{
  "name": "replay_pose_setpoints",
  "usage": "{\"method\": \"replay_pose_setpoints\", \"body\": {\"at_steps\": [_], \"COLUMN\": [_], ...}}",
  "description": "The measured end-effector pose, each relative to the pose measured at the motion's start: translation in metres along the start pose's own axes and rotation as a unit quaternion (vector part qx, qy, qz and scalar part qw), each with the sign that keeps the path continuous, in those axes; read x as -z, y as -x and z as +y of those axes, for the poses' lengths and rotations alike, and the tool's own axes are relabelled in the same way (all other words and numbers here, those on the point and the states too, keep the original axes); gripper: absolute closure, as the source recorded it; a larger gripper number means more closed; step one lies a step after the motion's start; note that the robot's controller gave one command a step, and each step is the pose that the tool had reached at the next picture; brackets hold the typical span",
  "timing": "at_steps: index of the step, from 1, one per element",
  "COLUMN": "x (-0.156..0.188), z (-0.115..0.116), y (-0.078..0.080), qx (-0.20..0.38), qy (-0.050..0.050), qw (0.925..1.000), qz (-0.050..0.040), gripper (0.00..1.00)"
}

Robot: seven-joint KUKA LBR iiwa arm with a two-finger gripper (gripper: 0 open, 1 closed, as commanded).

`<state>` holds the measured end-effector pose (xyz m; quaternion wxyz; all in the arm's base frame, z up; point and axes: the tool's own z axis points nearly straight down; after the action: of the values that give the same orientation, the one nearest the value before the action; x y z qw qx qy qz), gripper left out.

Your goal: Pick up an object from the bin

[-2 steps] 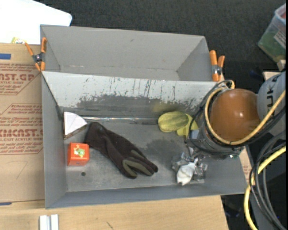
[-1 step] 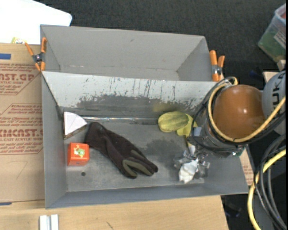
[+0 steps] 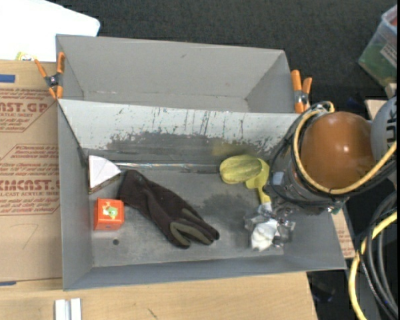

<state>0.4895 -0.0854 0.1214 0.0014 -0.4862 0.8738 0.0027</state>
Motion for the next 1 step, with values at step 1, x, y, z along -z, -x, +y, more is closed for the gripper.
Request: {"method": "replay_pose_setpoints", "body": {"at_steps": [1], "x": [0.0109], "z": [-0.0012], "y": [0.0004], "qx": [0.000], "qy": [-0.002], "qw": [1.0000], "qz": [-0.0007], "gripper": [1.00]}}
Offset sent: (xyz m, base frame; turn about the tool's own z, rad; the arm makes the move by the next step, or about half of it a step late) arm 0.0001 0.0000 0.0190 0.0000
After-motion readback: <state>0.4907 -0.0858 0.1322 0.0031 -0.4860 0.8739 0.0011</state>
